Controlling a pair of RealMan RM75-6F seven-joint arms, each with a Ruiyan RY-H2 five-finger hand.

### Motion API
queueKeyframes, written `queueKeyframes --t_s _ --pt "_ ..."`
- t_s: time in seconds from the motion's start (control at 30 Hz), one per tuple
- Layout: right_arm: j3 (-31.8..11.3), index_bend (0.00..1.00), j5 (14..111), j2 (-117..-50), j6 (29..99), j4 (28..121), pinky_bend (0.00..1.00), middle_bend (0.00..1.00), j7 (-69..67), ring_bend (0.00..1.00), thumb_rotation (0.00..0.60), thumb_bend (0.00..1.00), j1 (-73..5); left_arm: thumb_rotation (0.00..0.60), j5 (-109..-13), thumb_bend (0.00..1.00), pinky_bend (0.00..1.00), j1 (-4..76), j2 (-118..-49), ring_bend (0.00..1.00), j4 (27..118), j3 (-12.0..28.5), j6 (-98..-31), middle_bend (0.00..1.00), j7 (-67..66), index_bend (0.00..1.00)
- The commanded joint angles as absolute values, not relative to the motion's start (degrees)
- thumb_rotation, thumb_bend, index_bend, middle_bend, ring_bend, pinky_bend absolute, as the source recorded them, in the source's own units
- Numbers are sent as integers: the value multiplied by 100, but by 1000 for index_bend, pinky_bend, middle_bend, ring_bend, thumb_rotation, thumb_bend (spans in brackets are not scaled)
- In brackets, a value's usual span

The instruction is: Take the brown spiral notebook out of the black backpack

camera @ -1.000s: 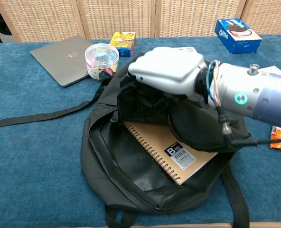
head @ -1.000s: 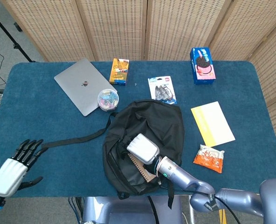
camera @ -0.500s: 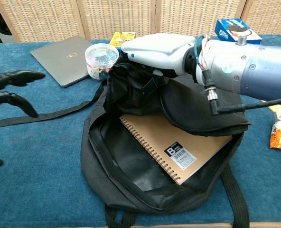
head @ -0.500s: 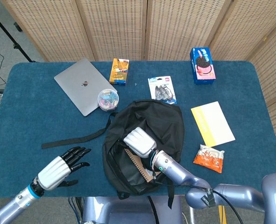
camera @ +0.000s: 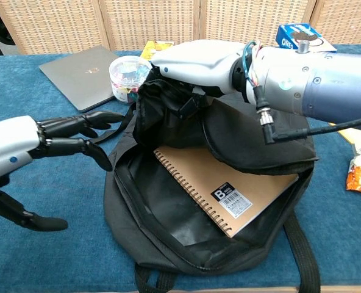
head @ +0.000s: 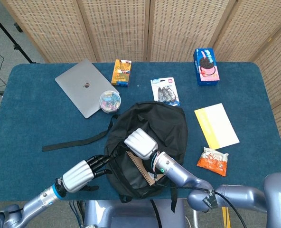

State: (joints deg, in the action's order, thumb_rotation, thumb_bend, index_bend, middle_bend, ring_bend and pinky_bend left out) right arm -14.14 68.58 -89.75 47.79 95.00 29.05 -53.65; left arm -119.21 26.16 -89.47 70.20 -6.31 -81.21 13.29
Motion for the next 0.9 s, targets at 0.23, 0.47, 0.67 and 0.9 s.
queueKeyframes --t_s 0.23,0.47,0.67,0.9 --pt "-1431 549 6712 -8827 4794 9623 612 630 2913 588 600 807 -5491 600 -11667 32 205 2943 -9377 116 6897 -675 -7738 49 1489 333" --pt "-1407 550 6488 -8766 4786 9773 612 632 2901 588 600 806 -5583 600 -11470 68 205 3264 -9916 116 6640 -590 -7456 57 1631 335" --pt "-1421 554 6298 -8716 4771 9943 612 634 2793 592 600 813 -5631 600 -11409 80 206 3447 -10284 116 6281 -540 -7437 58 1682 335" --pt "-1397 558 5986 -8553 4656 10188 612 637 2772 593 600 815 -5759 600 -11229 120 205 3707 -10811 116 5771 -476 -7247 59 1728 335"
